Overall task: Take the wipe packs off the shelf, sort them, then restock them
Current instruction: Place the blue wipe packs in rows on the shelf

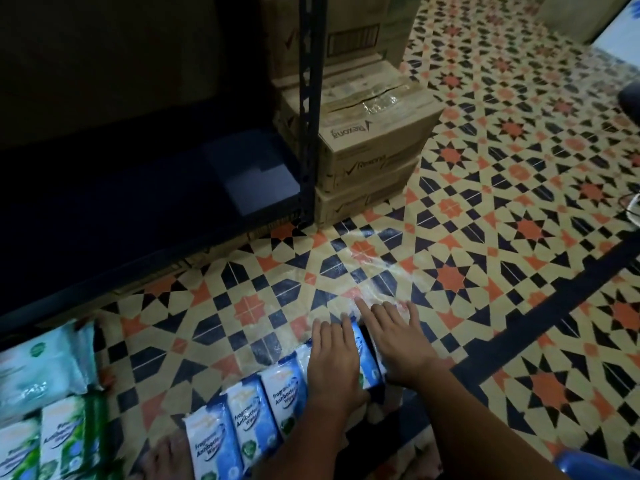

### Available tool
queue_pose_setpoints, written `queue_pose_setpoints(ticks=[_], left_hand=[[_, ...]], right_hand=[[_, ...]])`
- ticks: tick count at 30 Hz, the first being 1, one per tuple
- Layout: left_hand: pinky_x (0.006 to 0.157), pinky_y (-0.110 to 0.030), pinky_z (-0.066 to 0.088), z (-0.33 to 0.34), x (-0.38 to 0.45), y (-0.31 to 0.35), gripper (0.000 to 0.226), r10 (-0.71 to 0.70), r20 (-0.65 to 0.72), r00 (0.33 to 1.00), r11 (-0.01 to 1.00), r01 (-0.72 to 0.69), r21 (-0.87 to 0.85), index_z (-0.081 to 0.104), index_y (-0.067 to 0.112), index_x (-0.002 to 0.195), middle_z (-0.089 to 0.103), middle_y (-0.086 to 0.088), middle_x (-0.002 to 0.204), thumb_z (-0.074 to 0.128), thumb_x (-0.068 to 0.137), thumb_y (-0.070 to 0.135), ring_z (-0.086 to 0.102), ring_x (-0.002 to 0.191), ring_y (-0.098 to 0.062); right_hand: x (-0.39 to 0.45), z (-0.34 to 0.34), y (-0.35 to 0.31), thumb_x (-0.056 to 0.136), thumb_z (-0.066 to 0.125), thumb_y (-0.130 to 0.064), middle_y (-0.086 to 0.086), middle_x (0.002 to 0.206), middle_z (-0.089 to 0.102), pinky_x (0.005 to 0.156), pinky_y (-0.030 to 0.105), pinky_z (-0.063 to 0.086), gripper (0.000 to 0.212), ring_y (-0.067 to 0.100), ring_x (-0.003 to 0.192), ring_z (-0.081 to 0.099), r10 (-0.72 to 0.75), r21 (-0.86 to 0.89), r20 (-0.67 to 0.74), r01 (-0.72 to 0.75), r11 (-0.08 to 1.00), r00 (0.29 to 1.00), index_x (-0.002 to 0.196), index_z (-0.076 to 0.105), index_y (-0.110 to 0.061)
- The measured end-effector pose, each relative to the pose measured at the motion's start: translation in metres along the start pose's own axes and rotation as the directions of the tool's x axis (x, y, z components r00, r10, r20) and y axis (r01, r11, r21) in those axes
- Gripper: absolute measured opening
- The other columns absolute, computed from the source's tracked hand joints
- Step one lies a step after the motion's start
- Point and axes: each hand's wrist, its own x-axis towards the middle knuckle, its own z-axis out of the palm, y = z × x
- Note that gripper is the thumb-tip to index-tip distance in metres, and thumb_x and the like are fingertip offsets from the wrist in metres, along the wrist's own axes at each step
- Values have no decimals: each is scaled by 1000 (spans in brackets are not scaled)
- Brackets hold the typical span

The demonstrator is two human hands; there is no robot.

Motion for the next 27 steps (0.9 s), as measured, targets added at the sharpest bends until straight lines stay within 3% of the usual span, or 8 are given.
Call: queue_pose_setpoints(ticks=[3,6,8,10,14,18,23,27], left_hand=[[116,-53,33,-15,1,-3,144,8,-61,998,999,-11,-42,37,0,150,56,-15,125,64,43,92,51,117,-35],[120,-52,21,-50,4,-1,142,20,-26,999,997,-22,-68,7,9,159,37,-14,144,63,55,89,35,134,-36],[122,-51,14,-75,7,-3,140,23,14,1000,998,-22,-67,-6,14,159,25,-14,152,60,61,89,24,142,-37],[121,-51,17,-99,8,-9,141,25,13,1000,996,-24,-87,-11,19,158,20,-10,156,65,61,87,20,145,-36],[102,-41,46,-151,5,-37,149,102,6,995,963,-97,-252,-17,29,157,10,-2,155,87,55,64,41,129,-28],[90,-33,47,-213,0,-67,148,142,-68,987,953,-155,-260,-20,29,157,1,-2,154,91,60,47,51,121,-29],[107,-33,43,-304,-17,-102,144,128,-220,967,941,-189,-282,-17,28,158,1,7,149,90,63,41,43,126,-21],[115,-30,35,-377,-28,-128,145,164,-362,917,937,-260,-233,-14,22,160,2,10,146,90,62,44,31,137,-17]], right_hand=[[-6,-14,6,69,76,-51,6,146,27,116,66,14,138,29,141,24,30,1,-59,-30,1000,998,155,-27,-18],[-10,-44,10,63,77,-69,8,150,24,115,63,23,147,29,141,23,37,9,-55,-36,999,998,154,-29,-20],[-16,-68,10,64,81,-64,8,153,21,113,57,32,147,29,143,22,26,28,-59,-24,999,998,155,-25,-21],[-21,-92,8,66,83,-56,8,154,20,114,47,36,140,28,143,21,6,48,-78,-2,999,997,158,-15,-17],[-26,-139,-9,68,81,-55,10,157,20,119,36,26,129,28,144,17,-63,43,-138,69,997,988,159,2,-10],[-30,-195,-42,69,79,-57,7,157,19,115,33,27,134,24,142,20,-103,51,-257,120,992,961,160,-8,-10],[-33,-275,-78,71,75,-63,9,153,23,117,32,26,136,24,141,20,-150,-1,-446,167,986,882,159,-13,-9],[-32,-343,-99,68,74,-66,7,154,22,117,34,30,137,25,143,18,-192,-66,-603,191,979,774,159,-12,-11]])
